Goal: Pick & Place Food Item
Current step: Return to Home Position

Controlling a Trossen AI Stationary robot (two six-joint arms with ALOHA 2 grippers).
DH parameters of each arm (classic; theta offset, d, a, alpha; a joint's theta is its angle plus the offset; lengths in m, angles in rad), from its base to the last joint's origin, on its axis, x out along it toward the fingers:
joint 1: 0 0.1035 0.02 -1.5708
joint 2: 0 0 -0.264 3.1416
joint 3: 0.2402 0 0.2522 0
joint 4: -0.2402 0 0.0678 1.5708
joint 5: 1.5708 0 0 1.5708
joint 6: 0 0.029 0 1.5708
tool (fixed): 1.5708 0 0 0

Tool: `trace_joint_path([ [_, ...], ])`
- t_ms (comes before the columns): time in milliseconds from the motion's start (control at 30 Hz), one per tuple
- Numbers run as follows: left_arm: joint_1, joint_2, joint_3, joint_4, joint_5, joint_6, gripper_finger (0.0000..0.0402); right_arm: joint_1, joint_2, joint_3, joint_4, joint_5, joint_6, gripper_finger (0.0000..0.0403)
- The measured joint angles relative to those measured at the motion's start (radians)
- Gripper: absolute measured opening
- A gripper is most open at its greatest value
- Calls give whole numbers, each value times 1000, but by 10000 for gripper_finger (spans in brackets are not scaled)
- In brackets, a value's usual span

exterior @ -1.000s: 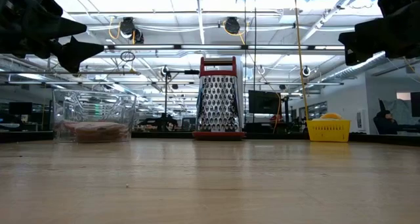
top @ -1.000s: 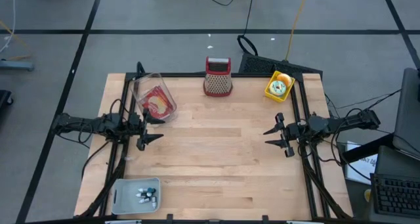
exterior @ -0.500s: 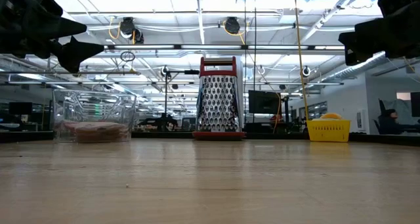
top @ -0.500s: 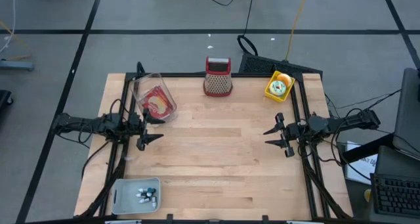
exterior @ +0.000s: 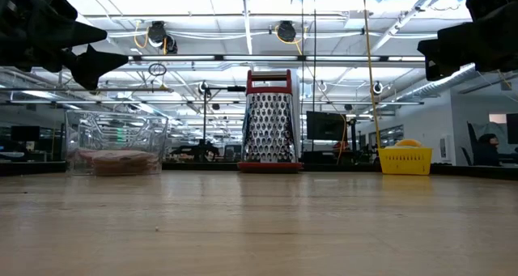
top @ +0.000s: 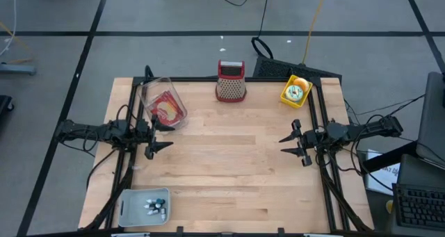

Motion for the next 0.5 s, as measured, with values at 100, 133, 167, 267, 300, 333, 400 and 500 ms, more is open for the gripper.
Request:
trace_joint_path([
  [100,0,0,0,0,0,0,296,0,0,0,0,0,0,150],
  [133,0,0,0,0,0,0,296,0,0,0,0,0,0,149],
  [167,0,0,0,0,0,0,296,0,0,0,0,0,0,149],
  [267,0,0,0,0,0,0,296,0,0,0,0,0,0,146],
  [300,0,0,0,0,0,0,296,0,0,0,0,0,0,147],
  [333,0,0,0,0,0,0,296,0,0,0,0,0,0,147],
  [400,0,0,0,0,0,0,296,0,0,0,0,0,0,149],
  [500,0,0,0,0,0,0,296,0,0,0,0,0,0,150],
])
